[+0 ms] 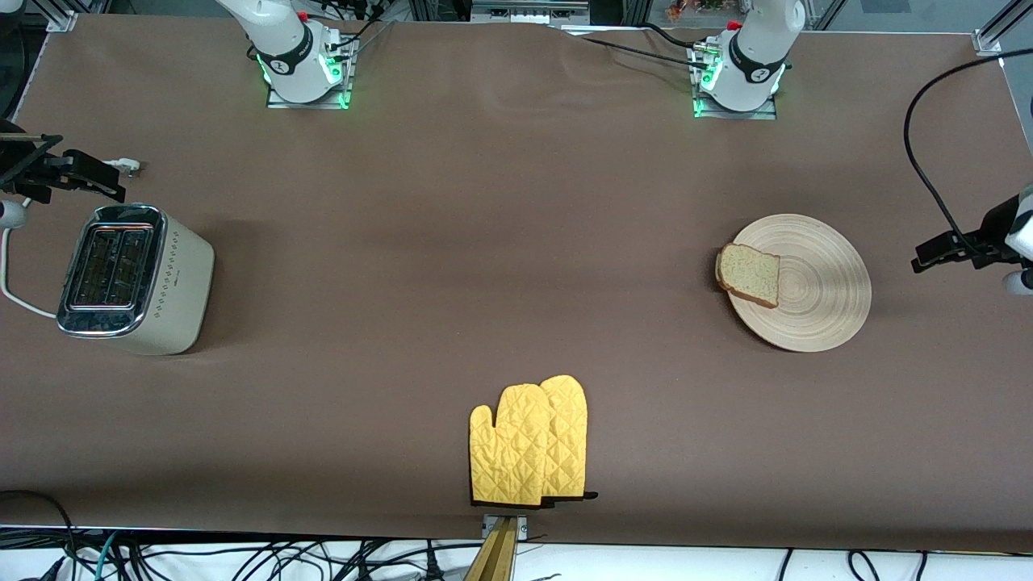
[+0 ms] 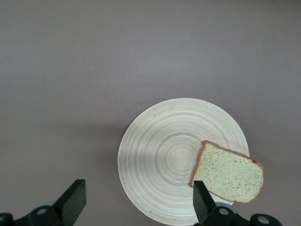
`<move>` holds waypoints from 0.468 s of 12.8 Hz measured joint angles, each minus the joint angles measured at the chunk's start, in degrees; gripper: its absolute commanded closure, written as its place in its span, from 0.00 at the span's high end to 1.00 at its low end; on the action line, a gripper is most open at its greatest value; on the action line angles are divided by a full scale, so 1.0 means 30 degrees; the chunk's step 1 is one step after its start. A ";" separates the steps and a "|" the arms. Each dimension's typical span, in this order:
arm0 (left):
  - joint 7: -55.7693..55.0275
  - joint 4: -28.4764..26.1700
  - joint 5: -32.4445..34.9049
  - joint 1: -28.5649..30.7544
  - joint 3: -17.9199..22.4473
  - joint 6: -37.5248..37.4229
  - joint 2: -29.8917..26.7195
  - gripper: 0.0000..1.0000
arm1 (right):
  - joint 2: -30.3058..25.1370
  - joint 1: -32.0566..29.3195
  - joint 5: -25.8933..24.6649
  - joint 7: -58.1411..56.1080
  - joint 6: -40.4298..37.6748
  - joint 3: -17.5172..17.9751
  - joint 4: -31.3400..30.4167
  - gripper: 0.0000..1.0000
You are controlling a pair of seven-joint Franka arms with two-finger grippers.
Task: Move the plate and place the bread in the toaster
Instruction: 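Move the left gripper toward the rim of the wooden plate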
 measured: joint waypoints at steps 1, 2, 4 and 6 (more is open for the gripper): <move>0.0331 -0.0025 -0.0370 0.0600 -0.0137 0.0050 0.0580 1.00 | 0.0001 0.0000 0.0000 0.0000 0.0000 -0.0001 0.0000 1.00; 0.0556 -0.0057 -0.0552 0.1324 -0.0523 0.0081 0.1171 1.00 | 0.0002 0.0000 0.0000 0.0000 0.0000 0.0000 0.0000 1.00; 0.0607 -0.0074 -0.0652 0.2654 -0.1474 0.0146 0.2289 1.00 | 0.0003 0.0003 0.0000 0.0000 0.0000 0.0001 0.0000 1.00; 0.1443 -0.0017 -0.2089 0.3610 -0.1699 0.0233 0.3335 1.00 | 0.0004 0.0001 0.0000 0.0000 0.0000 0.0000 -0.0001 1.00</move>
